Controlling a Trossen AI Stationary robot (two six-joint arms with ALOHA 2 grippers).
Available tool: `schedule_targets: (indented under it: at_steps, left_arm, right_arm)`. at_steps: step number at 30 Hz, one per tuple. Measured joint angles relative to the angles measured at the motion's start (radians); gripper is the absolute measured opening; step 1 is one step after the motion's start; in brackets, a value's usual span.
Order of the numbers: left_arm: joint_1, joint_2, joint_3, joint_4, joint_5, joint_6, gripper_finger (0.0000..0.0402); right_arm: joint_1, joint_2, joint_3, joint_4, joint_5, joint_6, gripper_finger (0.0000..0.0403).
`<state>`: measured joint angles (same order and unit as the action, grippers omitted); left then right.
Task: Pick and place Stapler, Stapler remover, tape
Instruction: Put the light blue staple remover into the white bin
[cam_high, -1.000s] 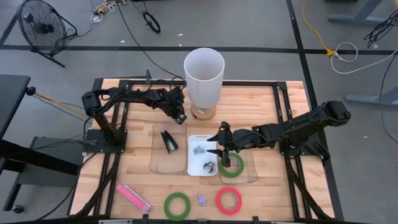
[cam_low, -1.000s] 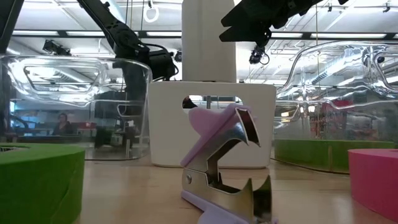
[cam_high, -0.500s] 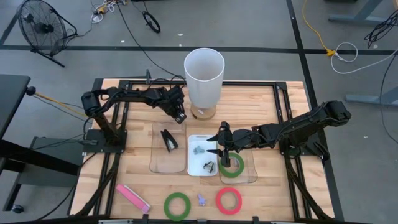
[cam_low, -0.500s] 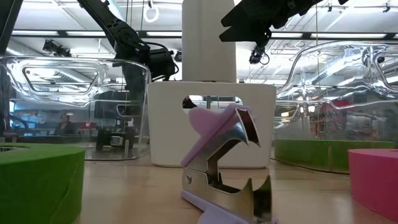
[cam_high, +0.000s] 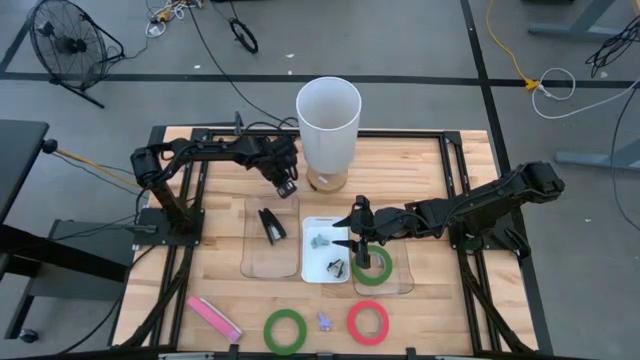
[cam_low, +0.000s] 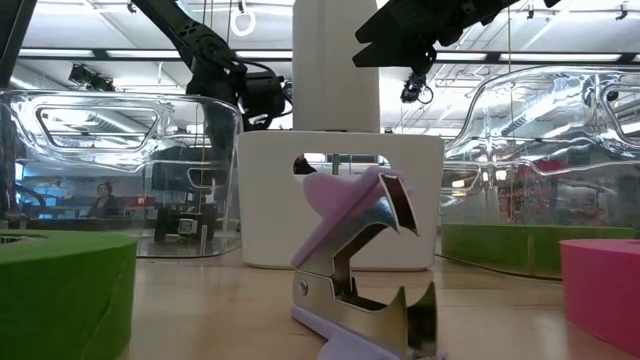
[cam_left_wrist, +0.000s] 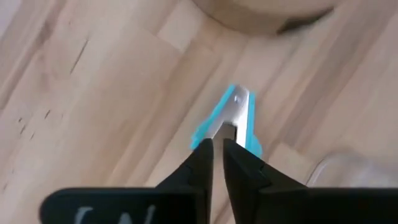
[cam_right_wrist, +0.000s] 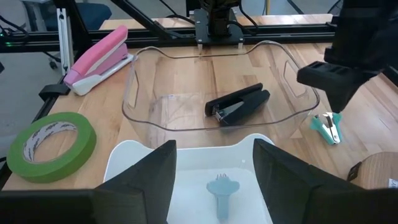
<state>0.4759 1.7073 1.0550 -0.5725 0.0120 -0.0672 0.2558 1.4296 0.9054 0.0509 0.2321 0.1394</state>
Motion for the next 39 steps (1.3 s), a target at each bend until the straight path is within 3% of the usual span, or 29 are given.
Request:
schedule_targets:
  at_steps: [5, 18, 30, 39]
  left_arm:
    - [0.008, 0.0, 0.0, -0.047, -0.006, 0.096, 0.0076]
    - [0.016, -0.001, 0.0, -0.023, -0.019, 0.173, 0.0174]
    - [0.054, -0.002, 0.057, -0.062, 0.028, 0.195, 0.0182]
    - [0.137, 0.002, 0.074, -0.029, -0.135, 0.197, 0.0181]
  right_arm:
    - [0.0, 0.0, 0.0, 0.0, 0.0, 0.0, 0.0212]
    - [0.0, 0.0, 0.0, 0.0, 0.0, 0.0, 0.0212]
    - [-0.01, 0.006, 0.0, 0.004, -0.001, 0.001, 0.0212]
    - [-0.02, 0.045, 0.0, 0.017, -0.005, 0.0, 0.0212]
